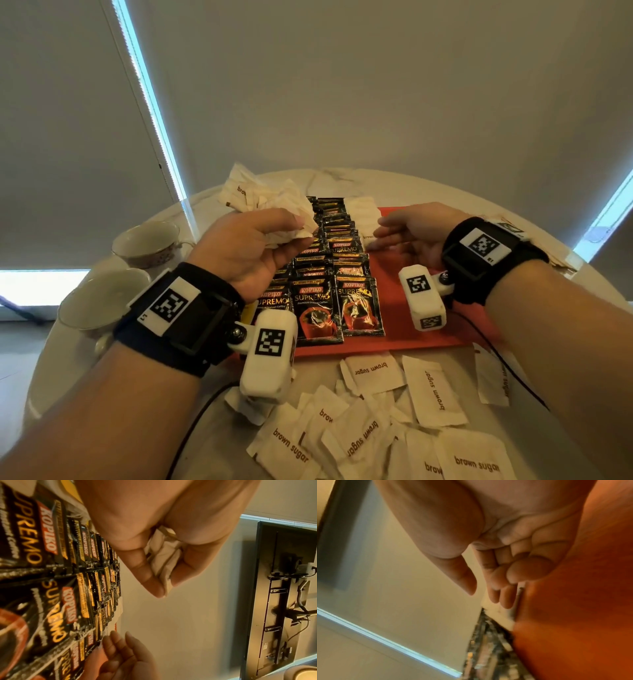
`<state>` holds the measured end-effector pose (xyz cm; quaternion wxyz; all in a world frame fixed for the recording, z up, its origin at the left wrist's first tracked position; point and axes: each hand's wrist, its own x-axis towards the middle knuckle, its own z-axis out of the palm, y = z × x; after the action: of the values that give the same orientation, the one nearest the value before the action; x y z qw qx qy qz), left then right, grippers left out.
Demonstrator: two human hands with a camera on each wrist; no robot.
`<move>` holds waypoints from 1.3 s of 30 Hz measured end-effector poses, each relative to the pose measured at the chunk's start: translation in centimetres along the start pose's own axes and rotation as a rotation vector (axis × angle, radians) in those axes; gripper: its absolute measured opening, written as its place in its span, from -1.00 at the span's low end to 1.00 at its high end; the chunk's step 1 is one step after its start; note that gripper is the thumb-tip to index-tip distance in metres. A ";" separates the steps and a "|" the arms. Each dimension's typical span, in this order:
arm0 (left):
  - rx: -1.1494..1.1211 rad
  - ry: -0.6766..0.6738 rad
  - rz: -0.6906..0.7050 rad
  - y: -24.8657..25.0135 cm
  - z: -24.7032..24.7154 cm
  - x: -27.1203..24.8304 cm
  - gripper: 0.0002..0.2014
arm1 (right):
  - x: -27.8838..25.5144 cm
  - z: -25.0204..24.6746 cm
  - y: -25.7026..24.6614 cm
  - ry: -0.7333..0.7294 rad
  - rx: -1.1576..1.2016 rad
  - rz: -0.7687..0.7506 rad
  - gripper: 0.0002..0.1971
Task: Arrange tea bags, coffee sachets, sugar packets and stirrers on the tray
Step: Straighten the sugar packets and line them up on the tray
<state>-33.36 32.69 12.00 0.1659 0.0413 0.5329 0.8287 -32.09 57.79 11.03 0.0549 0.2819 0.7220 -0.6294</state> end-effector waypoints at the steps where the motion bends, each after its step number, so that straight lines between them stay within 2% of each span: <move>1: 0.005 -0.022 -0.008 0.1 0.1 -0.2 -0.68 | -0.6 0.2 -0.4 -0.011 0.025 -0.050 -0.80; 3: 0.069 -0.082 -0.025 0.3 0.3 -0.8 -0.72 | -2.1 1.2 -1.1 -0.097 0.088 -0.202 -0.76; 7: 0.269 -0.260 -0.059 -0.1 0.7 -1.8 -0.66 | -5.6 4.5 -2.3 -0.396 0.099 -0.497 -0.53; 9: 0.348 -0.309 -0.053 -0.4 0.8 -1.9 -0.63 | -6.5 5.7 -2.6 -0.436 0.031 -0.614 -0.60; 11: 0.371 -0.320 -0.055 -0.5 0.9 -1.8 -0.63 | -6.7 6.1 -2.8 -0.384 0.026 -0.669 -0.74; 15: 0.345 -0.293 -0.081 -0.3 0.9 -1.7 -0.69 | -6.6 6.1 -2.6 -0.323 0.245 -0.586 -0.97; 18: 0.315 -0.236 -0.087 -0.2 0.9 -1.6 -0.71 | -6.0 5.8 -2.1 -0.246 0.381 -0.562 -0.92; 21: 0.246 -0.073 -0.054 -0.1 0.5 -1.0 -0.75 | -5.7 5.0 -1.7 -0.170 0.488 -0.522 -0.86; 24: 0.179 0.039 -0.005 -0.1 0.3 -0.4 -0.82 | -6.0 4.7 -1.1 -0.127 0.433 -0.482 -0.85; 27: 0.143 0.011 0.016 -0.1 0.4 -0.4 -0.83 | -6.3 5.4 -0.1 -0.129 0.166 -0.538 -0.90; 31: 0.224 -0.139 0.040 -0.3 0.5 -1.0 -0.69 | -6.3 5.7 0.6 -0.100 -0.077 -0.674 -0.87; 33: 0.243 -0.176 0.059 -0.4 0.4 -1.0 -0.67 | -6.3 5.7 0.7 -0.104 -0.040 -0.678 -0.83; 37: 0.189 -0.158 0.141 -0.7 0.3 -0.7 -0.53 | -6.3 5.7 1.1 -0.231 0.121 -0.574 -0.54; 39: 0.160 -0.156 0.157 -0.8 0.2 -0.4 -0.49 | -6.4 5.5 1.4 -0.271 0.152 -0.551 -0.47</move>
<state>-32.72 33.02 11.36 0.1380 0.1604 0.5778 0.7883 -27.60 50.52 11.52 -0.0432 -0.0077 0.7084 -0.7044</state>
